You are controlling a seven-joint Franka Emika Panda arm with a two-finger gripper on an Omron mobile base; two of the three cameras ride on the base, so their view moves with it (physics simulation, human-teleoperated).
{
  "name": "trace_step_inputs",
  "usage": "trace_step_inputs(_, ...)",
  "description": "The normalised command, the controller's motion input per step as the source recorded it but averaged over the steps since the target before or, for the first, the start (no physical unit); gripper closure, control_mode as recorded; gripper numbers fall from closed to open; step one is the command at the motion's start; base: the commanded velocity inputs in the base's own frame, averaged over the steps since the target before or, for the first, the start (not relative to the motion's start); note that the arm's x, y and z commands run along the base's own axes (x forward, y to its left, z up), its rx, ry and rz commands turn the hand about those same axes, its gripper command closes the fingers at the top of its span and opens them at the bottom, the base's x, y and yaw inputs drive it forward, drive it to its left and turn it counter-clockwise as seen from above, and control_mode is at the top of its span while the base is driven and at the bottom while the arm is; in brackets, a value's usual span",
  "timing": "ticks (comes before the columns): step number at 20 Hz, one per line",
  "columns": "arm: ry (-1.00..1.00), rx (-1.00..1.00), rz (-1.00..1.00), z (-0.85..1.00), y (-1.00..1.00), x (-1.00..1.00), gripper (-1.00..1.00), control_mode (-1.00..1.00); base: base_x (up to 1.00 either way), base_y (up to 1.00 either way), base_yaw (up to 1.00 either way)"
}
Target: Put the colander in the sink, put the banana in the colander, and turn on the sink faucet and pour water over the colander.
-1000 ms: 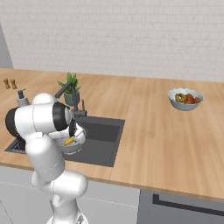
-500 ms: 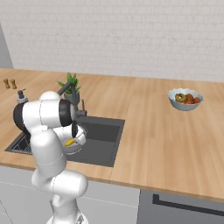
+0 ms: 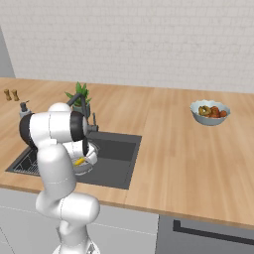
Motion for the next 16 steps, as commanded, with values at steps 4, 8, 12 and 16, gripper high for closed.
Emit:
trace_step_inputs(4,0.00,0.00,0.02,0.00,0.00,0.00,1.00,-1.00,0.00,0.00,0.00)
trace_step_inputs(8,0.00,0.00,0.00,0.00,0.00,0.00,1.00,-1.00,0.00,0.00,0.00)
trace_step_inputs(12,0.00,0.00,0.00,0.00,0.00,0.00,-1.00,-1.00,0.00,0.00,0.00)
trace_step_inputs(16,0.00,0.00,0.00,0.00,0.00,0.00,-1.00,-1.00,0.00,0.00,0.00)
